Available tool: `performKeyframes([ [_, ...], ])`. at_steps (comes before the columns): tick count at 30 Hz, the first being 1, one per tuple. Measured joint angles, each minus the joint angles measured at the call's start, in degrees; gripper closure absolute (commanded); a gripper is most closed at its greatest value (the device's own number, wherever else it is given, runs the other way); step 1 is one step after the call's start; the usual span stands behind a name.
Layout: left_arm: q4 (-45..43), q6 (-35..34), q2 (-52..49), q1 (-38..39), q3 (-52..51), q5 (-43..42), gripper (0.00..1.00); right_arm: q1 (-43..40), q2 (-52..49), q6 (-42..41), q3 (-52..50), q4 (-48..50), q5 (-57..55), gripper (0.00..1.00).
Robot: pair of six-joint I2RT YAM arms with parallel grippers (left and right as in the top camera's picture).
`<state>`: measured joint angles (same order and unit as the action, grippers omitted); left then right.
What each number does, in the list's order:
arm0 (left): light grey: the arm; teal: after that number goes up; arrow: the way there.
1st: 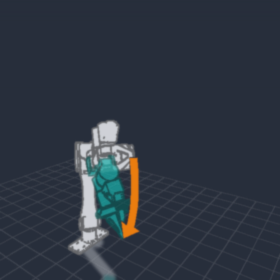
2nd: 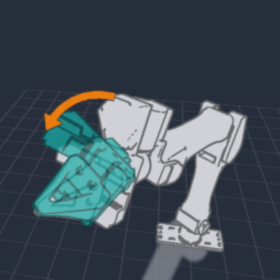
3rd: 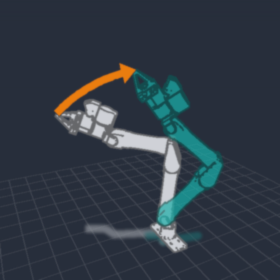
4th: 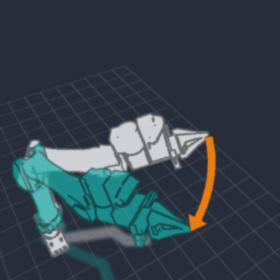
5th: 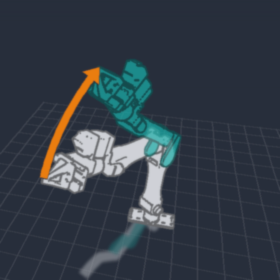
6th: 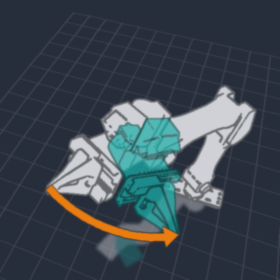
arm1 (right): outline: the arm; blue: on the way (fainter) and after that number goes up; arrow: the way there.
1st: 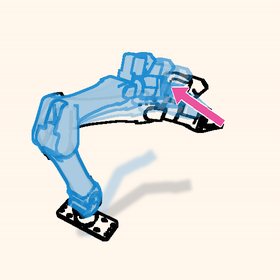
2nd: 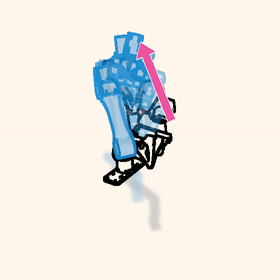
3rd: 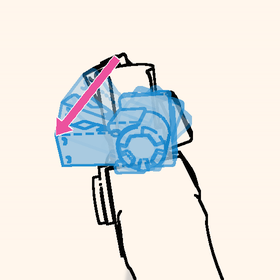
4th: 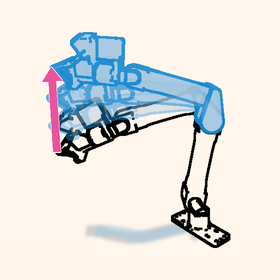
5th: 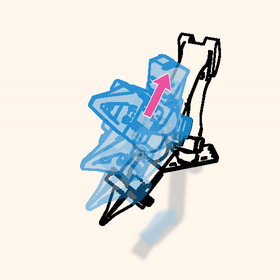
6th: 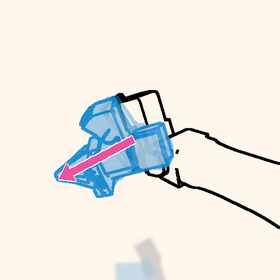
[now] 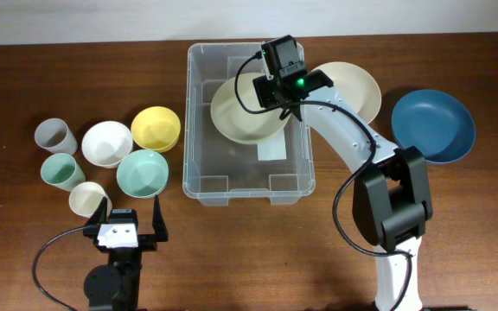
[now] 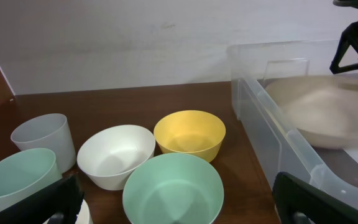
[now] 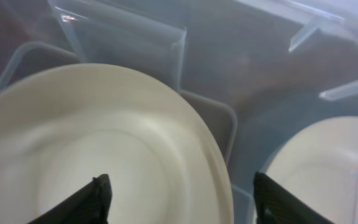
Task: Pack container
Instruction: 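Lift the cream bowl with the right gripper and lower it into the bin, then release the bowl and move the right gripper to the blue plate rim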
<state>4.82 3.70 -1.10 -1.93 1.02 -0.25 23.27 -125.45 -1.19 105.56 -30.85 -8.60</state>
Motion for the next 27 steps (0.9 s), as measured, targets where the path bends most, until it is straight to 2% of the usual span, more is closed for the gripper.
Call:
performKeyframes([
  [4, 0.0, 0.0, 0.0, 0.0, 0.0, 0.0, 0.00, 0.6, 0.1, 0.7, 2.1, -1.1, 0.0, 0.30],
  [7, 0.0, 0.0, 0.0, 0.0, 0.0, 0.0, 0.00, 1.2, 1.0, 0.1, 5.6, -5.8, -0.4, 0.30],
  [13, 0.0, 0.0, 0.0, 0.0, 0.0, 0.0, 0.00, -0.3, 7.7, -4.7, 15.8, -21.8, -5.7, 0.30],
  [16, 0.0, 0.0, 0.0, 0.0, 0.0, 0.0, 0.00, -5.7, 11.1, -7.3, 18.7, -27.1, -7.1, 0.27],
  [20, 0.0, 0.0, 0.0, 0.0, 0.0, 0.0, 0.00, -18.8, 13.6, -9.1, 19.7, -33.4, -7.6, 0.25],
  [27, 0.0, 0.0, 0.0, 0.0, 0.0, 0.0, 0.00, -42.0, 13.5, -9.6, 17.8, -36.4, -0.7, 0.24],
])
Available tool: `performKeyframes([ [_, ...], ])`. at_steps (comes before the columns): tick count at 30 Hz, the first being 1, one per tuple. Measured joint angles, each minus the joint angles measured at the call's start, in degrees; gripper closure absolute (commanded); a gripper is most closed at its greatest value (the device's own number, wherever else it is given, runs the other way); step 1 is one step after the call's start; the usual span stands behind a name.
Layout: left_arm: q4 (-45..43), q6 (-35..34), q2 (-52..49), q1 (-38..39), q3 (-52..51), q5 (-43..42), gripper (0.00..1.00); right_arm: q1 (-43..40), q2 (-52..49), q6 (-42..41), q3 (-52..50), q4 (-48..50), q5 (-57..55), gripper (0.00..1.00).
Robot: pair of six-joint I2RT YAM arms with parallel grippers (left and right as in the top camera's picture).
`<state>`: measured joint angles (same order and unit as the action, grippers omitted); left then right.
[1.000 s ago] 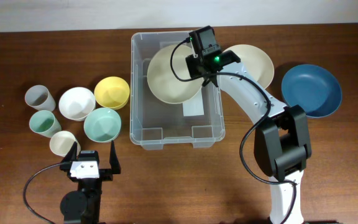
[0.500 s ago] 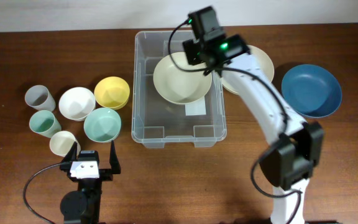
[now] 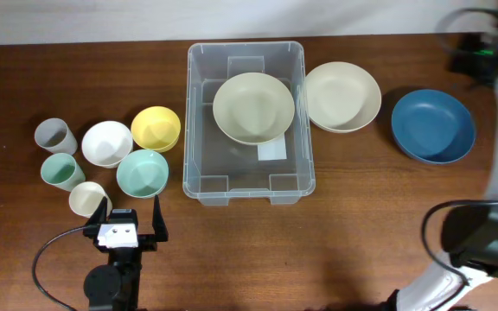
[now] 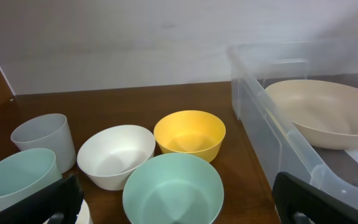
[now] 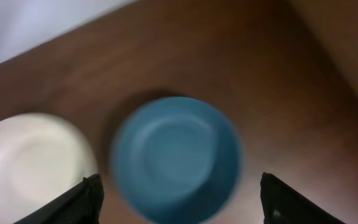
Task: Pack container
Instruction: 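Release the bowl and move the right gripper to the blue plate rim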
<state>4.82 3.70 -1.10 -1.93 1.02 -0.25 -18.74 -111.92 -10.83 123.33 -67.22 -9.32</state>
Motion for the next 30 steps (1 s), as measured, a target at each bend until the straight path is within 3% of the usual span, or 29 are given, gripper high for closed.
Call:
performKeyframes([
  [8, 0.0, 0.0, 0.0, 0.0, 0.0, 0.0, 0.00, -14.1, -2.4, 0.8, -11.6, 5.4, 9.7, 0.22],
  [24, 0.0, 0.0, 0.0, 0.0, 0.0, 0.0, 0.00, -14.8, -4.2, 4.5, -41.0, 33.3, 10.3, 0.14],
  [27, 0.0, 0.0, 0.0, 0.0, 0.0, 0.0, 0.00, -14.8, -4.2, 4.6, -43.5, 35.6, 11.0, 0.16],
  [30, 0.0, 0.0, 0.0, 0.0, 0.0, 0.0, 0.00, -14.8, -4.2, 4.7, -44.1, 37.2, 13.1, 0.24],
])
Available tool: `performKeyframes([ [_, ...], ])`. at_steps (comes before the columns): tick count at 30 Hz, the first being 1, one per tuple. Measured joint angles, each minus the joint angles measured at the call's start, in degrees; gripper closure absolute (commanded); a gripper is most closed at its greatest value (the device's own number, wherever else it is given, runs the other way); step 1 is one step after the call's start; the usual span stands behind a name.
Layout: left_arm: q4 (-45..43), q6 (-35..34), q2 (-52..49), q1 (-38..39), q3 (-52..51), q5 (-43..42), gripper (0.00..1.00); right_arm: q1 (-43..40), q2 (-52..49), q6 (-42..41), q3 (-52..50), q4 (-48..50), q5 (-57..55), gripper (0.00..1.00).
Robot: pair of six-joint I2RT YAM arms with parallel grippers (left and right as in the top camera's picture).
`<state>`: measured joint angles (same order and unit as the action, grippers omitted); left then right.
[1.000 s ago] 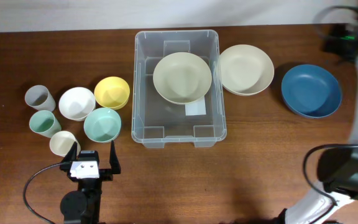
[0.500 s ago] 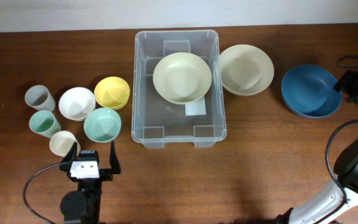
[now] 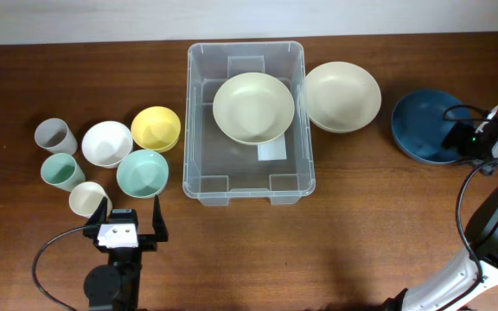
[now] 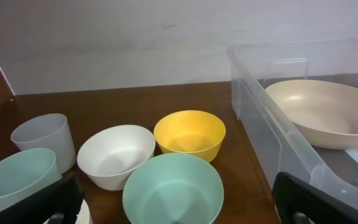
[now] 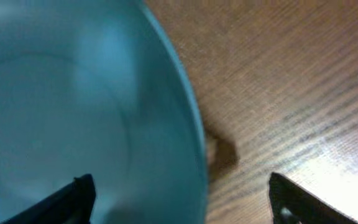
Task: Pack container
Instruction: 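Release the bowl and move the right gripper to the blue plate rim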
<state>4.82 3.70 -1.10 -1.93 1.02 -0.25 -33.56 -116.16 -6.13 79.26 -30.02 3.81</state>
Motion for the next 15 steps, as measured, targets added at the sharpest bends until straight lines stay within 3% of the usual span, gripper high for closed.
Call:
performKeyframes([
  [13, 0.0, 0.0, 0.0, 0.0, 0.0, 0.0, 0.00, 0.0, 0.0, -1.8, -2.5, 2.1, 0.8, 0.36],
  [15, 0.0, 0.0, 0.0, 0.0, 0.0, 0.0, 0.01, 0.0, 0.0, -1.9, -3.0, 2.8, 0.8, 0.42],
])
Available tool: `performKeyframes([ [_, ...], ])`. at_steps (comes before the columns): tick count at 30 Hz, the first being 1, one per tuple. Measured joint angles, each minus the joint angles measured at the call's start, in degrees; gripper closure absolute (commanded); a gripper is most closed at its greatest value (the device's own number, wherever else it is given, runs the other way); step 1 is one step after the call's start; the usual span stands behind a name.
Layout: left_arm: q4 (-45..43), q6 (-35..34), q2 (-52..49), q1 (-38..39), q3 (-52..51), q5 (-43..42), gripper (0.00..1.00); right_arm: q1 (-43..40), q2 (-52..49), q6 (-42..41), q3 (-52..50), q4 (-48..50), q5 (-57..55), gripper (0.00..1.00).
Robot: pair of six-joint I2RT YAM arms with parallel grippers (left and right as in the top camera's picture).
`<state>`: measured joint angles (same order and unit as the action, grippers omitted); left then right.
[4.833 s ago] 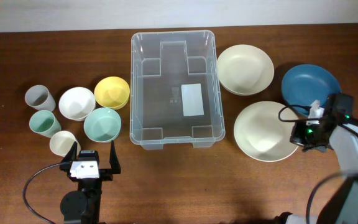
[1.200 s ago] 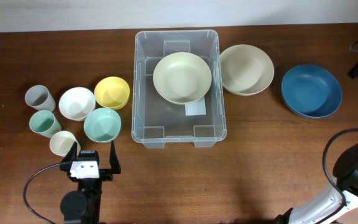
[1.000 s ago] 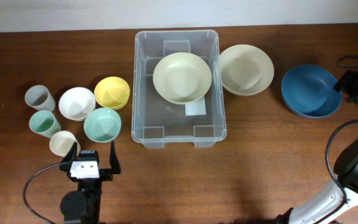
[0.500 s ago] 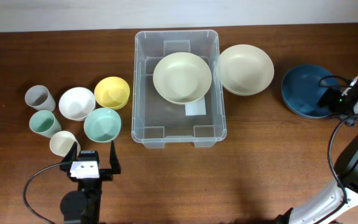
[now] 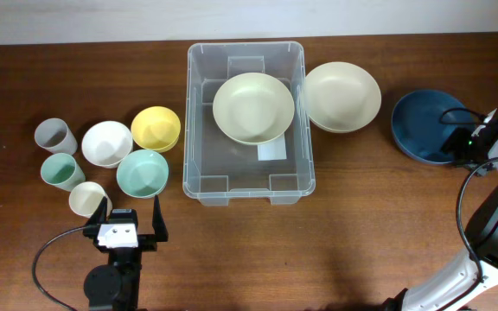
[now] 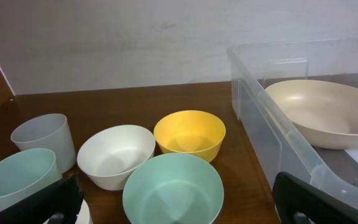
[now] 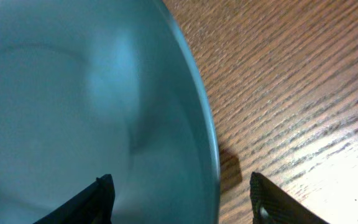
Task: Pack container
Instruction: 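Release the bowl and move the right gripper to the blue plate rim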
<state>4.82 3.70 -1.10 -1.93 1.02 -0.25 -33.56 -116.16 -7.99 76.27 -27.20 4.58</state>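
Observation:
The clear container (image 5: pixel 199 121) stands mid-table with one cream plate (image 5: pixel 253 108) lying flat inside it. A second cream plate (image 5: pixel 342 95) sits just outside its right wall. Further right lies the blue plate (image 5: pixel 424 125). My right gripper (image 5: pixel 463 143) is low at that plate's right rim, open, with one finger over the blue plate (image 7: pixel 73 112) and the other over bare wood. My right gripper (image 7: pixel 182 205) holds nothing. My left gripper (image 5: pixel 128 226) rests open at the front left, facing the mint bowl (image 6: pixel 173 190).
Left of the container are a yellow bowl (image 5: pixel 156 128), a white bowl (image 5: pixel 106 142) and the mint bowl (image 5: pixel 142 173). A grey cup (image 5: pixel 54 135), a mint cup (image 5: pixel 61 170) and a cream cup (image 5: pixel 86 199) stand beside them. The right arm's cable trails along the table's right edge.
My right gripper's fingers stand somewhat closer together around the blue plate's rim, and it has shifted slightly onto the plate. The left arm and all the dishes are unmoved.
My right gripper was open over a tilted cream plate in the container. Then that plate lay flat inside and the gripper was high over the far right, blue plate below. Then it was down at the blue plate's right rim, where it still is.

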Motion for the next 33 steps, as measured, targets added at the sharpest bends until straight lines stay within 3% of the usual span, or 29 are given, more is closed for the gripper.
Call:
performKeyframes([
  [1, 0.0, 0.0, 0.0, 0.0, 0.0, 0.0, 0.01, 0.0, 0.0, -0.1, -0.2, 0.3, 0.0, 0.57],
  [2, 0.0, 0.0, 0.0, 0.0, 0.0, 0.0, 0.00, 0.0, 0.0, -0.4, -0.2, 0.6, 0.0, 0.62],
  [3, 0.0, 0.0, 0.0, 0.0, 0.0, 0.0, 0.01, 0.0, 0.0, -0.6, -0.2, 0.7, 0.0, 0.74],
  [12, 0.0, 0.0, 0.0, 0.0, 0.0, 0.0, 0.00, 0.0, 0.0, -1.1, -0.2, 0.7, -0.2, 0.96],
  [25, 0.0, 0.0, 0.0, 0.0, 0.0, 0.0, 0.01, -0.1, 1.5, -2.3, -0.2, -1.1, 0.9, 0.96],
  [33, 0.0, 0.0, 0.0, 0.0, 0.0, 0.0, 0.01, -1.3, 16.6, -1.8, 0.8, -4.5, -1.0, 0.96],
])
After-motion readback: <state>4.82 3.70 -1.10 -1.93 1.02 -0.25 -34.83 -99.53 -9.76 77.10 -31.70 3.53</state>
